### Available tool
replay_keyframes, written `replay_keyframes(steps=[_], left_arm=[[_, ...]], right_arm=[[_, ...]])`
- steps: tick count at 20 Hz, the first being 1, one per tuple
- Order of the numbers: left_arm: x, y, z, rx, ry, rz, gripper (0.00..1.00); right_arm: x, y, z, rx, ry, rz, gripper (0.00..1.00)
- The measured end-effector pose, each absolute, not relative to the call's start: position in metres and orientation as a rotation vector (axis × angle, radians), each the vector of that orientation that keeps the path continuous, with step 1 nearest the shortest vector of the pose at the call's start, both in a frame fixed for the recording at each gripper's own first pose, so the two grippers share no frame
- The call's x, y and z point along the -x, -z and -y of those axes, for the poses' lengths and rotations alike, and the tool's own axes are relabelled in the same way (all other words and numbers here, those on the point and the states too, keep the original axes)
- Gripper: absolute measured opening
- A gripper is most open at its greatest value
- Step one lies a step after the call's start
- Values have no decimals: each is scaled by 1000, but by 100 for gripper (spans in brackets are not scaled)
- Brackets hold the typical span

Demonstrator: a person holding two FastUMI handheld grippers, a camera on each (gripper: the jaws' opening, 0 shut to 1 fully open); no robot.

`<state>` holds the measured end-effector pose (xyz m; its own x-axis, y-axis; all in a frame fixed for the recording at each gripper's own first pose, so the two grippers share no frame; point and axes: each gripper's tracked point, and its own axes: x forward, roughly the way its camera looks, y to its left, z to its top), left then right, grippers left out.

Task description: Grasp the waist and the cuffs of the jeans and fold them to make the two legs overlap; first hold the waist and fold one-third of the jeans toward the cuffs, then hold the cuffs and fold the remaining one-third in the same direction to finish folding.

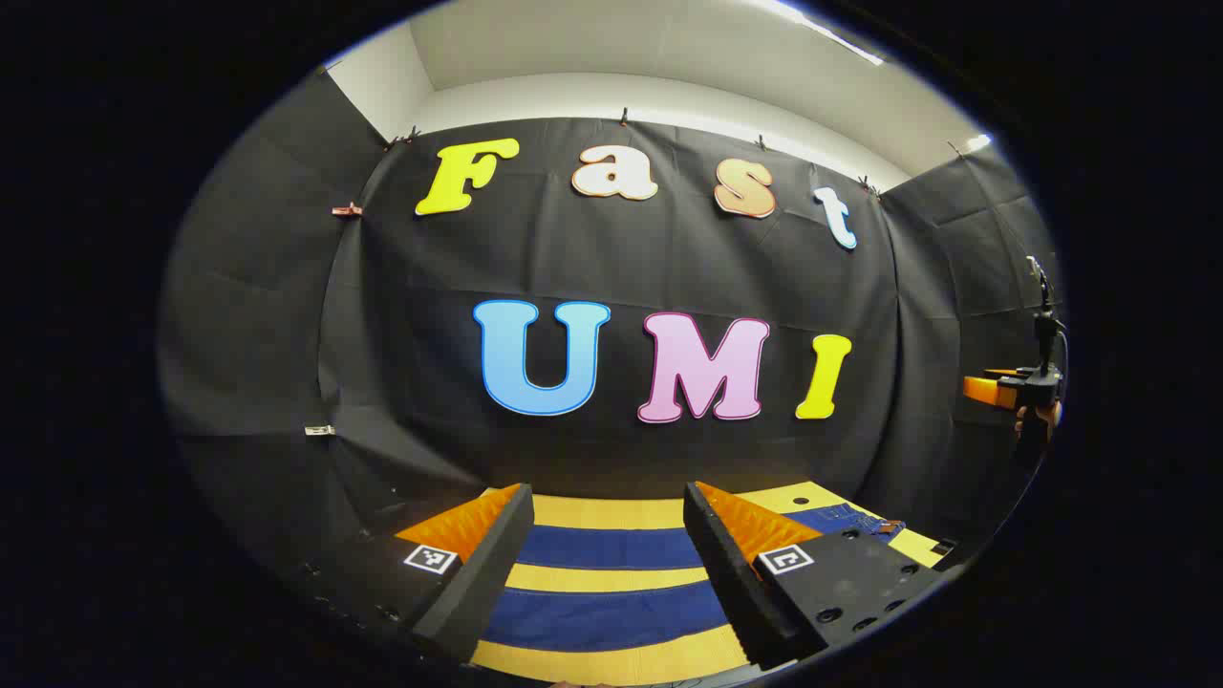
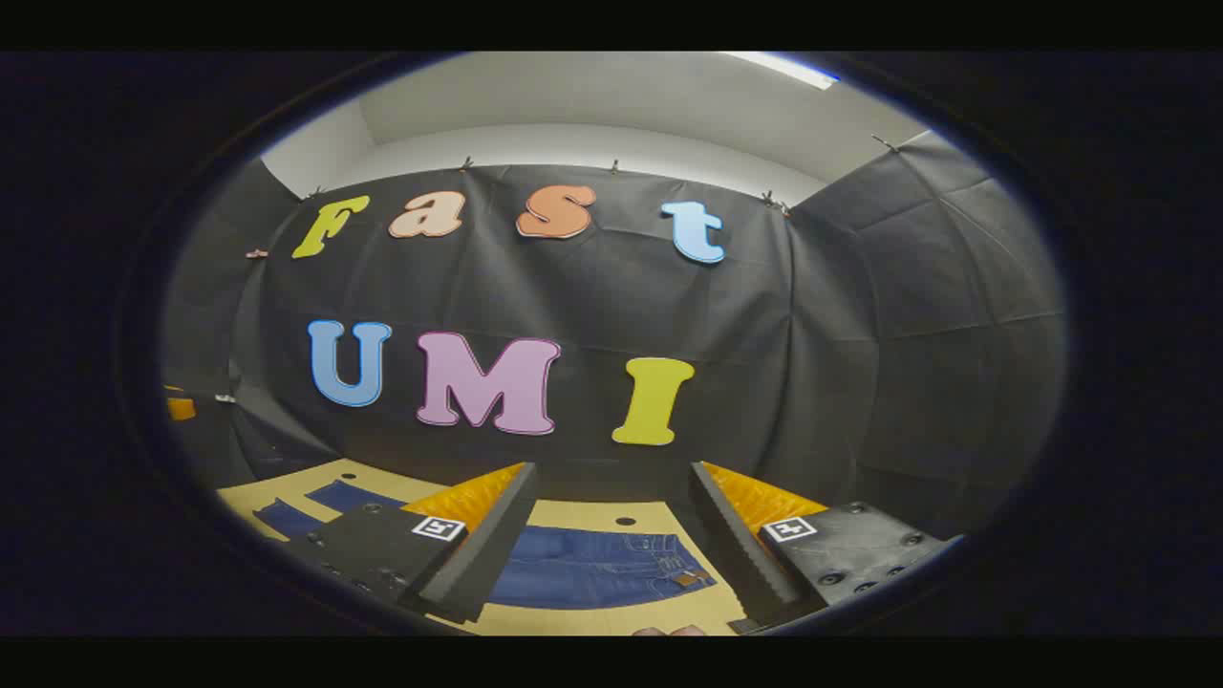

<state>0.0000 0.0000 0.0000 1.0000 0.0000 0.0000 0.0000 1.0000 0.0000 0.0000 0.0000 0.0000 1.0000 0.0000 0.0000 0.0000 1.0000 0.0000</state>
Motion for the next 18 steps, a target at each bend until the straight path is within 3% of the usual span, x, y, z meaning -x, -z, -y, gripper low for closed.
replay_keyframes(steps=[18], left_arm=[[12, -7, -4, -2, 24, 10, 98]], right_arm=[[-6, -35, 8, 41, -4, 48, 96]])
